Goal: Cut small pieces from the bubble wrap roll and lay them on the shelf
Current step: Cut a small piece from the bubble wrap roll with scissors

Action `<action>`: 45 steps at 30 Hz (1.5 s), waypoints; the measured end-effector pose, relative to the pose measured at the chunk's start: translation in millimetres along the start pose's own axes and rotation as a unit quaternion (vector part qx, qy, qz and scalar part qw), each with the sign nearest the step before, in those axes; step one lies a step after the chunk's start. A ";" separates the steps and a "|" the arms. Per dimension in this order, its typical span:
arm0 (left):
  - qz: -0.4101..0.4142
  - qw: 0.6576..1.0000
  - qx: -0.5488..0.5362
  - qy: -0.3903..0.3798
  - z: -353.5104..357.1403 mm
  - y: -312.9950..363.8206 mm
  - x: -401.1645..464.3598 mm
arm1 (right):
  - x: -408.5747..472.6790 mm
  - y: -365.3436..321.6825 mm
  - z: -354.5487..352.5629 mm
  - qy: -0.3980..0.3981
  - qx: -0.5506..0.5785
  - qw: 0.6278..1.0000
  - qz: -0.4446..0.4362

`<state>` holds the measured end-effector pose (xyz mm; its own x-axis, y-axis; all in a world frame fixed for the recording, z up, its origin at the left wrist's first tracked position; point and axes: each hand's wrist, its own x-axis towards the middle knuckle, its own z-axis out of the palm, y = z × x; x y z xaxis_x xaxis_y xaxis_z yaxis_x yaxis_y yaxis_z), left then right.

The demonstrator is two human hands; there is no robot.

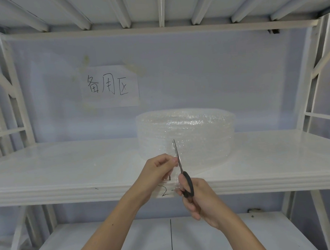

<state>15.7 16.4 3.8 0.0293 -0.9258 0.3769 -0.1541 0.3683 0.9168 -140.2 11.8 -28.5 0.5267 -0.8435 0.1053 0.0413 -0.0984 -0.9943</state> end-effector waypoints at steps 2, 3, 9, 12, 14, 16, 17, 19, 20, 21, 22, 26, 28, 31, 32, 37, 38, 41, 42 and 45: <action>0.001 1.000 0.003 -0.004 -0.8 -0.1 -0.1 | -0.5 0.8 0.2 -0.003 0.001 1.000 -0.006; 0.001 1.000 0.004 -0.005 -1.0 -0.2 -0.3 | -0.4 1.5 -0.3 -0.004 0.003 1.000 -0.006; -0.019 0.997 -0.064 0.025 -1.2 3.2 2.9 | -0.7 0.5 -4.3 -0.001 -0.013 1.000 0.012; -0.039 0.993 -0.102 0.046 -1.2 3.8 6.8 | 0.1 -0.3 -3.6 0.001 0.001 1.000 0.016; -0.038 0.994 -0.090 0.053 0.7 3.6 7.6 | 0.4 0.6 -3.7 0.003 -0.006 1.000 0.021; -0.039 0.995 -0.073 0.059 3.2 4.6 7.1 | -0.2 0.7 -2.8 0.001 -0.014 1.000 0.024; -0.041 0.995 -0.066 0.063 4.1 4.7 6.9 | -0.9 0.5 -2.2 0.000 -0.012 1.000 0.021; -0.040 0.996 -0.053 0.067 4.3 4.4 6.5 | -3.6 0.7 -0.9 0.000 0.000 1.000 0.018; -0.036 0.996 -0.050 0.066 4.2 3.9 6.4 | -4.4 1.9 -0.6 0.001 0.007 1.000 0.018; -0.031 0.996 -0.048 0.063 4.0 3.0 6.2 | -5.8 2.5 0.0 0.002 0.012 1.000 0.017; -0.028 0.997 -0.047 0.060 3.9 2.5 5.9 | -6.7 3.4 0.3 0.005 0.017 1.000 0.018; -0.023 0.997 -0.038 0.056 3.4 0.2 5.6 | -8.5 6.8 -0.4 0.004 0.039 0.999 0.016; -0.021 0.997 -0.036 0.058 3.4 0.1 5.7 | -8.9 7.1 -0.5 -0.003 0.035 0.999 0.012; -0.022 0.998 -0.024 0.056 2.9 0.1 5.5 | -8.5 2.7 -0.2 -0.003 0.012 1.000 0.020; -0.023 0.998 -0.023 0.051 2.4 -0.1 5.1 | -7.4 0.5 -0.1 0.000 0.007 1.000 0.020; -0.021 0.999 -0.019 0.029 0.3 -0.8 4.1 | -2.6 -12.1 1.1 0.009 0.012 0.999 0.031; -0.021 0.999 -0.021 0.028 0.0 -0.6 4.2 | -2.6 -15.1 0.8 0.008 0.015 0.999 0.033; -0.017 0.999 -0.030 0.024 -0.6 0.0 4.0 | -3.3 -22.8 0.5 -0.002 0.017 0.999 0.043; -0.017 0.999 -0.032 0.023 -0.6 0.1 3.9 | -2.3 -22.7 -0.4 -0.002 0.014 0.999 0.043; -0.016 0.999 -0.031 0.026 0.2 -0.1 3.6 | -0.5 -21.3 -2.1 0.007 -0.009 1.000 0.027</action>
<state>15.6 13.0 5.1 0.0852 -0.9318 0.3527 -0.0905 0.3453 0.9341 -143.1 13.2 -7.4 0.5160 -0.8550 0.0528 -0.0025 -0.0631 -0.9980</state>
